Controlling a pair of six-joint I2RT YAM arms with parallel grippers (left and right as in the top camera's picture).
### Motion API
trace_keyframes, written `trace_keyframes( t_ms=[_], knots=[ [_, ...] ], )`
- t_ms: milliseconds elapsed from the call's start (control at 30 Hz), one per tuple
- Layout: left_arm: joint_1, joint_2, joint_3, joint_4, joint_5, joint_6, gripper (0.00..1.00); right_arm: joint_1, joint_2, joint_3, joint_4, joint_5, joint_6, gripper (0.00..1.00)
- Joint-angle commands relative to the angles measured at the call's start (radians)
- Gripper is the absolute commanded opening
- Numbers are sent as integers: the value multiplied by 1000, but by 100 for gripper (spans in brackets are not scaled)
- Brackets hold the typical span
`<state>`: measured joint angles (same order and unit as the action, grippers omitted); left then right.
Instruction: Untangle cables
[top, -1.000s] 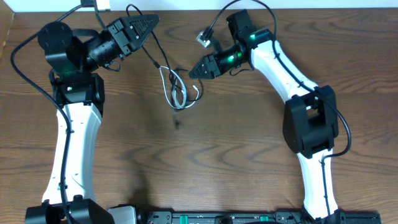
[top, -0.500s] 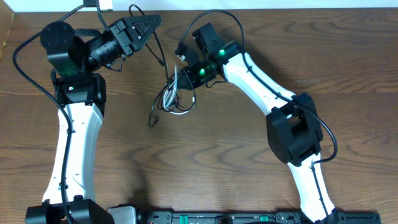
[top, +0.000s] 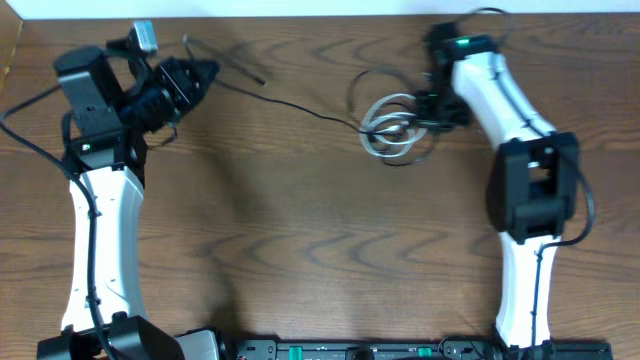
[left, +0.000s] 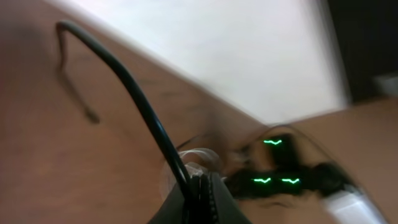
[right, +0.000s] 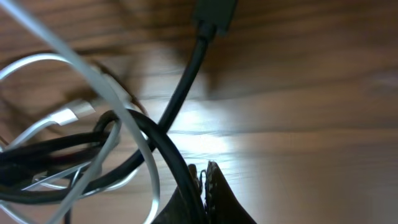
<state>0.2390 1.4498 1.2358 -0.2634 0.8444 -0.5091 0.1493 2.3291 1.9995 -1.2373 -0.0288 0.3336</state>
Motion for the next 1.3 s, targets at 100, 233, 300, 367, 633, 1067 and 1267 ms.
trace_keyframes(
  t_ms=[100,233,300,367,633,1067,1267],
  knots=[
    [2,-13,12,-171,-393,285,7,-144,-17,-1,-10,-134,-134,1],
    [-2,-13,12,-205,-393,338,7,-172,-27,1,-1,-373,-339,1],
    [-11,-13,12,-216,-384,338,7,-170,-48,2,-11,-515,-422,1],
    [-36,-13,12,-227,-381,337,10,-150,-92,1,-26,-586,-456,1],
    [-192,-13,19,-203,-238,544,91,-23,-270,2,-27,-592,-431,1],
    [-348,-9,53,-101,16,577,100,161,-447,2,9,-647,-335,1],
    [-368,-1,53,-87,-25,569,100,219,-450,2,50,-621,-295,1]
  ],
)
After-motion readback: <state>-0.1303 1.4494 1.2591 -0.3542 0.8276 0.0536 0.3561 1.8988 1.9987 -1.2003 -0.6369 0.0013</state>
